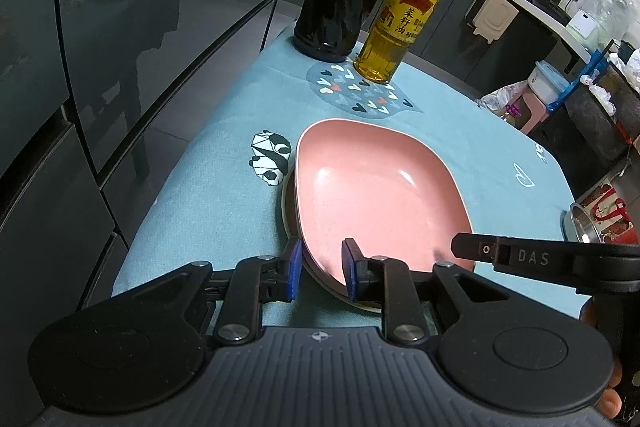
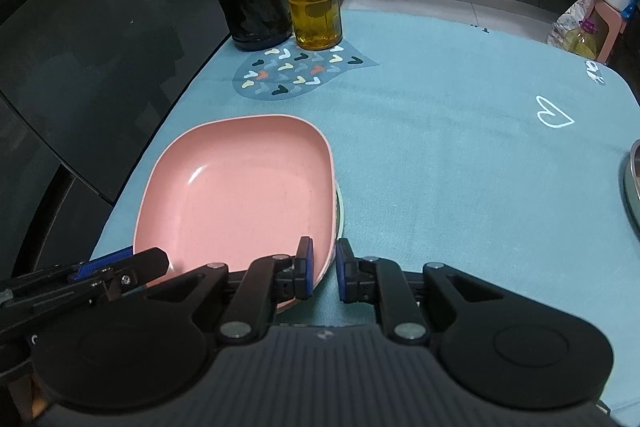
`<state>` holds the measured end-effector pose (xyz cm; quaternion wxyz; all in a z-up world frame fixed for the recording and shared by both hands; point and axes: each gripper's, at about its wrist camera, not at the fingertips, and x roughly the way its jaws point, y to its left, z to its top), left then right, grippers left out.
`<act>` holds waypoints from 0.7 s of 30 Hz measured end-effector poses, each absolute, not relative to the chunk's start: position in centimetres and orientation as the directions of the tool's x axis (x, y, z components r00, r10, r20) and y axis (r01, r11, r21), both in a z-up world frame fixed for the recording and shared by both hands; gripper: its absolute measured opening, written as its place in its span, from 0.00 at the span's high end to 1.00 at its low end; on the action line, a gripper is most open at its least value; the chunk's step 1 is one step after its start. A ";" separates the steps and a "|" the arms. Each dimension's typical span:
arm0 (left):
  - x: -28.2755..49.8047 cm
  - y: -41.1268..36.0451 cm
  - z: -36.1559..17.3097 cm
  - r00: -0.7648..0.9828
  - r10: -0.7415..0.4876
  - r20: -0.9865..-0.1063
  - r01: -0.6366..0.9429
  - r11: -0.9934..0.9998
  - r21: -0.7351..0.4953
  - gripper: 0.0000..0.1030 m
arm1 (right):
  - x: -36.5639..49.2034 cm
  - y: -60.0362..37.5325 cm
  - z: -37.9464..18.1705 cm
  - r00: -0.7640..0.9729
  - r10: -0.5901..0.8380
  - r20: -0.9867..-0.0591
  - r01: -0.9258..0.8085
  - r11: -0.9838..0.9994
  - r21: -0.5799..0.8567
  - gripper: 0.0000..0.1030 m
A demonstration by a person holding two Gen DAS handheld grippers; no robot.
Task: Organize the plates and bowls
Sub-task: 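Carry the pink dish onto the green plate and open the left tool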
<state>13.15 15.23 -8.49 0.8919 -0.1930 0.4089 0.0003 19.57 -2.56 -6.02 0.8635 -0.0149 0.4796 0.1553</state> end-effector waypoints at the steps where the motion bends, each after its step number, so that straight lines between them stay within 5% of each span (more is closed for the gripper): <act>1: 13.1 15.2 -8.4 0.664 -0.156 -0.731 -0.161 0.925 -0.344 0.81 | 19.5 -2.7 -6.0 0.494 0.255 -0.832 -0.281 0.952 0.124 0.94; 21: 13.3 14.5 -7.4 0.656 -0.100 -0.748 -0.189 0.938 -0.290 0.75 | 18.7 -5.2 -5.0 0.505 0.330 -0.798 -0.302 0.933 0.196 0.92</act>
